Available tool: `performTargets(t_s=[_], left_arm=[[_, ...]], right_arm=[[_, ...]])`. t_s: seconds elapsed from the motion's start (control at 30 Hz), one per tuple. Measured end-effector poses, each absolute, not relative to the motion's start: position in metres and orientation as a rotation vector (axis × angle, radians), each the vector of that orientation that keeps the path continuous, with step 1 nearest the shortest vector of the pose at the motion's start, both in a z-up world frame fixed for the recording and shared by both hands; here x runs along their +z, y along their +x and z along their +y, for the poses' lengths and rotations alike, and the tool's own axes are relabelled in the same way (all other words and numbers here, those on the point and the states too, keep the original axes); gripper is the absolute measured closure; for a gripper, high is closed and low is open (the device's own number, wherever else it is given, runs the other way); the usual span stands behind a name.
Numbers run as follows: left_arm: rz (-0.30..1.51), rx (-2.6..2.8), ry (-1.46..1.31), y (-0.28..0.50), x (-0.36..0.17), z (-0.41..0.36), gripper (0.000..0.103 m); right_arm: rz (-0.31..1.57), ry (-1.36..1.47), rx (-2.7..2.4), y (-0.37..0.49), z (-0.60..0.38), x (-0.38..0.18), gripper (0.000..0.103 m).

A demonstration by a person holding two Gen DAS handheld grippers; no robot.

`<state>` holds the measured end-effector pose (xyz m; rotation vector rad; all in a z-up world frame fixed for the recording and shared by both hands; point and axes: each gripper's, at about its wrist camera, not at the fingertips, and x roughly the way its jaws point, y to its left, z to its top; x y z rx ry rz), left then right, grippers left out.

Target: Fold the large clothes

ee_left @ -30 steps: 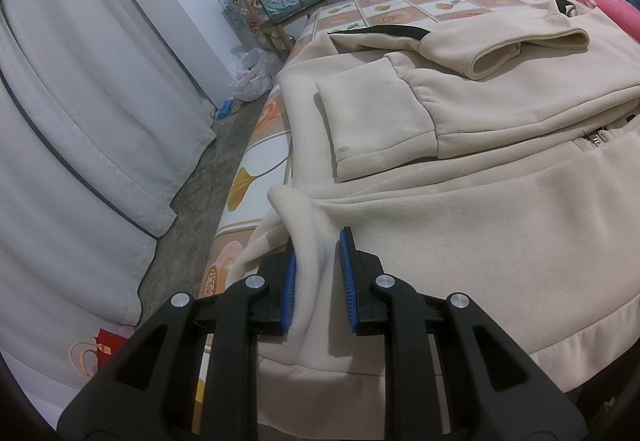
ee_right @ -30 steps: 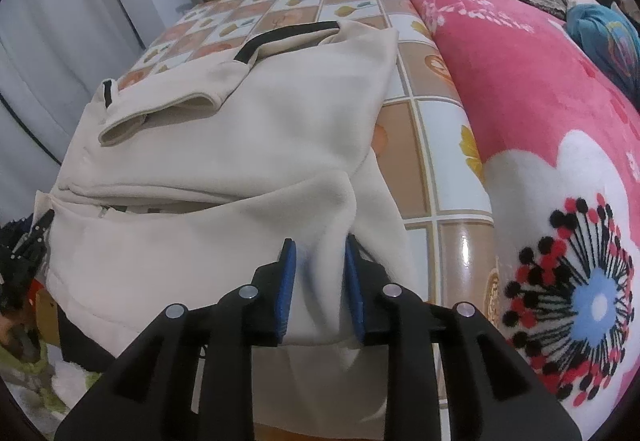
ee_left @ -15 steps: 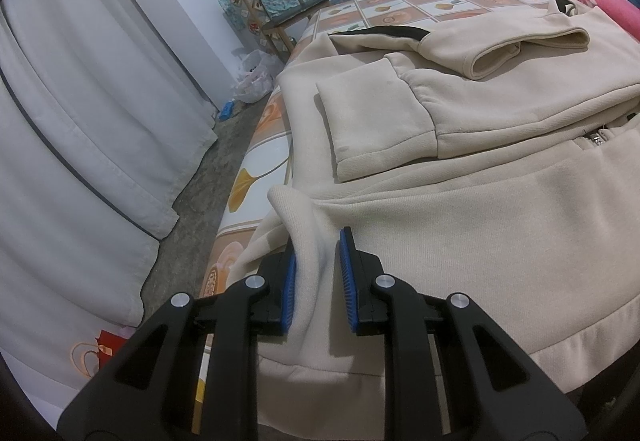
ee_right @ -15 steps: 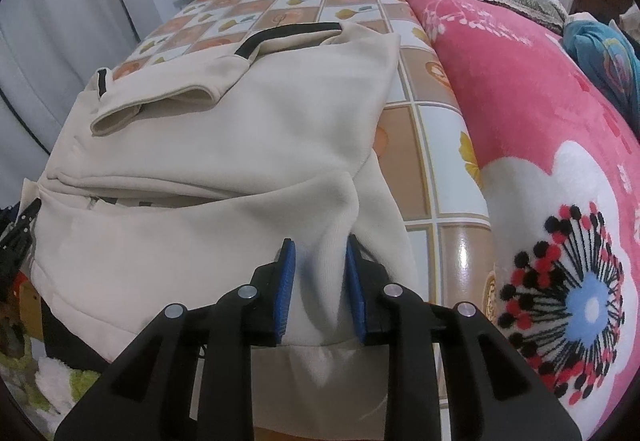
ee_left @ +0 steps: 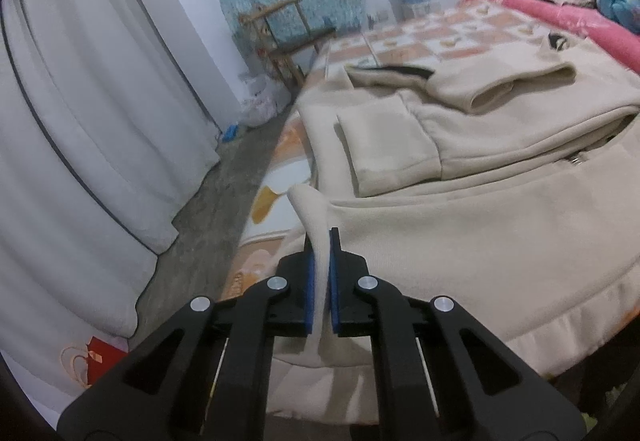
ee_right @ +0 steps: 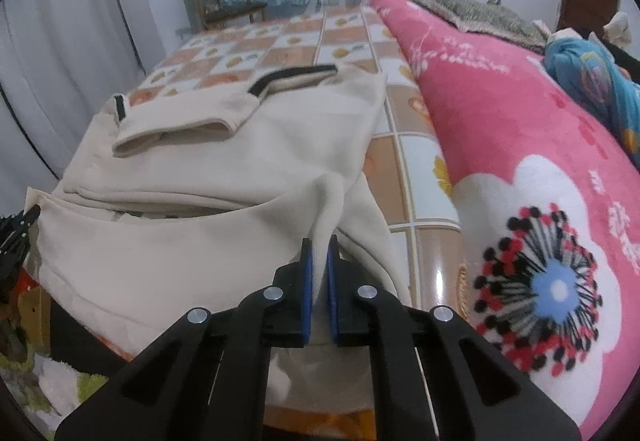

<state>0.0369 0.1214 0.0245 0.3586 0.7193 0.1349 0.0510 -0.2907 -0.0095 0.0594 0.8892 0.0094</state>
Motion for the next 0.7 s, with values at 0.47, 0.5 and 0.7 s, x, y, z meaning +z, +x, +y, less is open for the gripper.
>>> performTargets(t_s=[0.47,0.5,0.7], left_arm=[[0.521,0.088,0.224,-0.035,0.096,0.138,0.098],[0.51,0.085,0.217,-0.037,0.1,0.135,0.098],[0.423,0.067,0.192,-0.024,0.128,0.135,0.098]], right_arm=[[0.7,0.036,-0.01,-0.014,-0.279,0.049,0.097],[0.69,0.034,-0.011,-0.015,-0.279,0.052,0.097],[0.604,0.017,0.003,-0.004,-0.277,0.079,0.097]])
